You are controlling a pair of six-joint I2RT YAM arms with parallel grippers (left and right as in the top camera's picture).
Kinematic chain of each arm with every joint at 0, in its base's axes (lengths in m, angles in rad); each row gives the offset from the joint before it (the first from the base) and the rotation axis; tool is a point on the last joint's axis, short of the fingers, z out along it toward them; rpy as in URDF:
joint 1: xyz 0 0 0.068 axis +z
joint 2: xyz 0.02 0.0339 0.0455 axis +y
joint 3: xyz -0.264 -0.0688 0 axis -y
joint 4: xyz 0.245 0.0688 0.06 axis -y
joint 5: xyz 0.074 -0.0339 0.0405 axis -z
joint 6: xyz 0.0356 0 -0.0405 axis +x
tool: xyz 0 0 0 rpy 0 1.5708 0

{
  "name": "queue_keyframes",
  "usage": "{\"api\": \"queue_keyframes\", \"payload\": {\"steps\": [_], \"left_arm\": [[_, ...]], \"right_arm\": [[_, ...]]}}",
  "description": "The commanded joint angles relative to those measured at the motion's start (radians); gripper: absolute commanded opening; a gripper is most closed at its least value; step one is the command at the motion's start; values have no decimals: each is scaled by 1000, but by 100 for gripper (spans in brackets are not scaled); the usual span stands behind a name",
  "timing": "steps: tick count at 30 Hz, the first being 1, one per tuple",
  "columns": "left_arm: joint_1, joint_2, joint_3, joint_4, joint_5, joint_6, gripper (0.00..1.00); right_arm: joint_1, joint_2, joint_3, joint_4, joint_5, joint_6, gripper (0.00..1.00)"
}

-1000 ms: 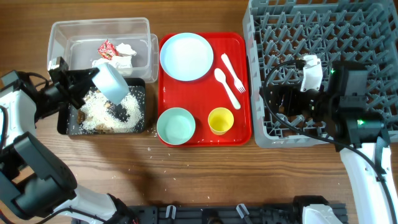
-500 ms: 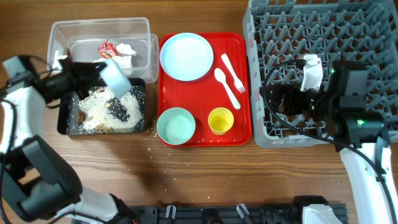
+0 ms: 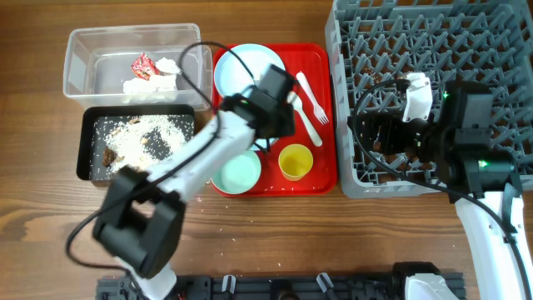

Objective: Sort waste into correct bins and load items into the dishwasher rack

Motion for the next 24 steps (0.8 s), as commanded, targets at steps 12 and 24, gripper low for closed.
{"api": "queue_keyframes", "payload": {"steps": [12, 24], "left_arm": [[-2, -61, 211, -248, 119, 247, 56], [-66, 102, 87, -300, 156, 280, 19]], "right_arm": [[-1, 6, 21, 3, 2, 11, 100], [-1, 6, 21, 2, 2, 11, 100]]}}
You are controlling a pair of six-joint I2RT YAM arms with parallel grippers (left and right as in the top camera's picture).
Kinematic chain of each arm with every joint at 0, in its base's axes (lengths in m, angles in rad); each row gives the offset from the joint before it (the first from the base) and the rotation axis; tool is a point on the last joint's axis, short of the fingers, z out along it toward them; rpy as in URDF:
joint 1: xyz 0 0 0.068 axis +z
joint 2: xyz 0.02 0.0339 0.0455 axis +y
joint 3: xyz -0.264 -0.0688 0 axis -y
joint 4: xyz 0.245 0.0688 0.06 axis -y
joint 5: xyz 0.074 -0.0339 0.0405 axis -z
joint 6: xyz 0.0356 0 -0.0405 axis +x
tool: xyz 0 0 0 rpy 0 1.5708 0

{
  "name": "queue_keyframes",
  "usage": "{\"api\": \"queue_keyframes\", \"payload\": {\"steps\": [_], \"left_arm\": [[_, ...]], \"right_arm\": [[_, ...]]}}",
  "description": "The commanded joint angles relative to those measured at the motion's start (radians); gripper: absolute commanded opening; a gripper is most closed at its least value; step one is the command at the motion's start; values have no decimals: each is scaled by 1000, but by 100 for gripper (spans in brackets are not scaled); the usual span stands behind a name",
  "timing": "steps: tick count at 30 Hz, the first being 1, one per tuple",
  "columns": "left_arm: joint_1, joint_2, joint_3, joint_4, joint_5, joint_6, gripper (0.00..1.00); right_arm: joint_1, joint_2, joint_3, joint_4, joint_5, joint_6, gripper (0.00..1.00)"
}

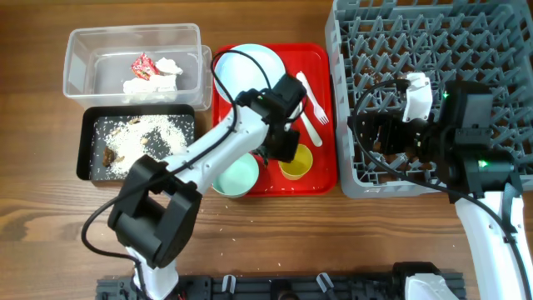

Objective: Sort waste into correct bins and load items into the dishwasher rack

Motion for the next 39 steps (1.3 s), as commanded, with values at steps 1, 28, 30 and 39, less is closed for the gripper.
{"api": "queue_keyframes", "payload": {"steps": [1, 28, 30, 39], "left_arm": [[-23, 22, -6, 15, 21, 4, 4], [436, -193, 80, -7, 1302, 93, 5], [436, -193, 80, -7, 1302, 92, 21], [436, -193, 80, -7, 1302, 92, 4]], "right_arm": [[-1, 6, 21, 2, 2, 11, 100], [213, 253, -14, 837, -758, 378, 49], [212, 253, -14, 841, -757, 377, 39], [195, 253, -14, 856, -746, 377, 34]]}}
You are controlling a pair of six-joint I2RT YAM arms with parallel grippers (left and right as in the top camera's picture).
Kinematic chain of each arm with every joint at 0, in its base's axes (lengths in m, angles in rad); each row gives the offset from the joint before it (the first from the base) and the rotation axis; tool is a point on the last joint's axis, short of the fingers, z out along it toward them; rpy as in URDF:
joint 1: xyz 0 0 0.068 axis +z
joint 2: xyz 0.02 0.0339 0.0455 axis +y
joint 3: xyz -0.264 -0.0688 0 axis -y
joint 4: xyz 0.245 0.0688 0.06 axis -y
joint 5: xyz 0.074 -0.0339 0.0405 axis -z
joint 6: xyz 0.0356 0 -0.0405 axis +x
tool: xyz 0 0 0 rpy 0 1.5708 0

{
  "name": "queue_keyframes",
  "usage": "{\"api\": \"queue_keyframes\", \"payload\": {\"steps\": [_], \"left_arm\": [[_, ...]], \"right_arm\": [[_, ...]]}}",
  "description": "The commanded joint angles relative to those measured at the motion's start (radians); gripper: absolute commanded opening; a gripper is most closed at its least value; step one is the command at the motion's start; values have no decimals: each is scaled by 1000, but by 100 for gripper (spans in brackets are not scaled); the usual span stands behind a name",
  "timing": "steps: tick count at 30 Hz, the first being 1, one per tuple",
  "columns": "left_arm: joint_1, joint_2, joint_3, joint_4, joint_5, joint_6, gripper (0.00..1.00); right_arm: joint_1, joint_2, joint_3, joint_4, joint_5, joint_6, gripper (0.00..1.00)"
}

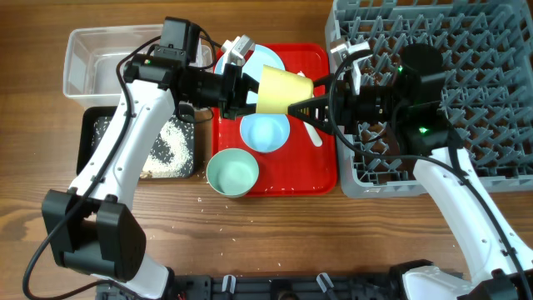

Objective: Sort waste into correct bins and load items into the dishwasher rack

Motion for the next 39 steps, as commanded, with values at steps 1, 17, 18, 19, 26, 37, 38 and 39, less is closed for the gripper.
{"api": "queue_keyframes", "payload": {"steps": [1, 17, 18, 19, 26, 37, 38, 39], "left_arm": [[-5, -7, 8, 3, -3, 29, 4], [-4, -7, 8, -1, -3, 29, 51], [-4, -7, 8, -1, -3, 29, 54], [-4, -7, 8, 1, -3, 29, 55], [-2, -7, 8, 29, -268, 28, 55], [-3, -7, 8, 22, -920, 21, 56], [-3, -7, 8, 21, -923, 21, 56], [-3, -6, 8, 20, -924, 21, 56]], "right_arm": [[-9, 5, 5, 8, 34, 6, 35], [-155, -48, 5, 7, 21, 9, 44], [-199, -63, 5, 6, 0, 10, 52], [-214, -69, 5, 5, -14, 9, 53], [-311, -198, 5, -567, 390, -274, 54], [-311, -186, 159, -1254, 1110, -250, 57], [-311, -162, 159, -1263, 1110, -249, 57], [-311, -128, 159, -1277, 1110, -249, 57]]}}
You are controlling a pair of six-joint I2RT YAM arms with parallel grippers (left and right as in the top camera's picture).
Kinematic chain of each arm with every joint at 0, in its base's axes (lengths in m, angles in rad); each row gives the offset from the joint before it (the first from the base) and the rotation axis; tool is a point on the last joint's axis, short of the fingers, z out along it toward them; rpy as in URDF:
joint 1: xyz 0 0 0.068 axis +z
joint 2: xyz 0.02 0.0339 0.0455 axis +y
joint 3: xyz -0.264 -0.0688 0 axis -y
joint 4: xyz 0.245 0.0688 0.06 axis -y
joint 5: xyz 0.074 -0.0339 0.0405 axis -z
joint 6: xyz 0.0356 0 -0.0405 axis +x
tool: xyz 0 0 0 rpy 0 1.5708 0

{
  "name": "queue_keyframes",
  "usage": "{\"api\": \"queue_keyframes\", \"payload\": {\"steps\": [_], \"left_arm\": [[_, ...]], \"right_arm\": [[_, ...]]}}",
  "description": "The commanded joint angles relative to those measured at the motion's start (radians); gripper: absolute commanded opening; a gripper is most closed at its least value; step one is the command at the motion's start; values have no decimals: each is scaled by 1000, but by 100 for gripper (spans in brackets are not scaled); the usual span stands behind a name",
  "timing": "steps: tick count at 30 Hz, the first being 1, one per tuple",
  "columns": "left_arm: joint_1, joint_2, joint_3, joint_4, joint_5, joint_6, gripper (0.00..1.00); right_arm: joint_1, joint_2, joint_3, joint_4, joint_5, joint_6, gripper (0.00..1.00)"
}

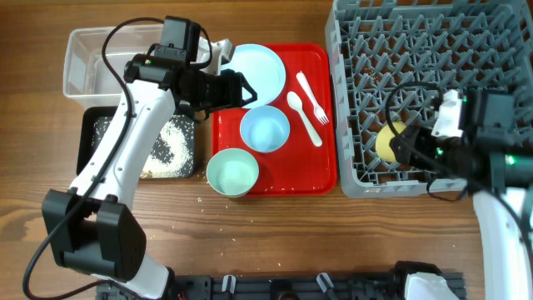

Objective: Sort waste into correct bins and load items into the dishwasher rack

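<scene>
A yellow cup (386, 143) lies on its side in the front left of the grey dishwasher rack (375, 50), and my right gripper (403, 147) is shut on it from the right. My left gripper (241, 87) hangs open and empty over the left edge of the red tray (325, 167), beside the pale blue plate (257, 65). The tray also carries a blue bowl (265, 128), a green bowl (233, 172), a white spoon (303, 115) and a white fork (313, 97).
A clear waste bin (92, 58) stands at the back left, partly hidden by my left arm. In front of it is a black tray (171, 150) of rice scraps. Crumbs dot the wood in front of the red tray.
The yellow cup has passed from my left gripper to my right one and gone from above the tray into the rack's front left. My left gripper has opened and drawn back left.
My left gripper first hovered over the tray beside the yellow cup, then was down at the cup. Later it held the cup above the tray with my right gripper reaching into it. Now the right gripper has the cup in the rack.
</scene>
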Motion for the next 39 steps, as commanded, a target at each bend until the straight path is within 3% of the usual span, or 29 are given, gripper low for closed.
{"api": "queue_keyframes", "payload": {"steps": [1, 6, 13, 15, 18, 20, 27, 31, 33, 37, 39], "left_arm": [[-3, -5, 8, -4, -44, 6, 56], [-3, -3, 8, -33, -132, 6, 56], [-3, -2, -3, -34, -141, 6, 57], [-3, 0, -3, -34, -140, 6, 57], [-4, 6, -3, -35, -140, 6, 57], [-5, 6, -3, -35, -140, 6, 57], [-5, 6, -3, -35, -140, 6, 57], [-5, 6, -3, -40, -140, 5, 57], [-5, 6, -3, -42, -140, 5, 56], [82, -30, 132, -111, -165, -7, 52], [135, -68, 188, -140, -211, -57, 55]], "right_arm": [[2, 99, 18, -32, 46, 12, 57], [49, 200, 18, -56, 46, 35, 57], [76, 238, 18, -45, 51, 32, 58], [76, 258, 18, -37, 50, 30, 62], [76, 265, 18, -25, 50, 31, 83], [76, 265, 24, -18, 50, 31, 87], [76, 264, 212, -95, -1, 5, 85], [79, 264, 296, -125, -289, -87, 80], [112, 266, 296, -90, -311, -112, 79], [367, 322, 296, 129, -59, 135, 71], [475, 397, 296, 197, 39, 248, 66]]}}
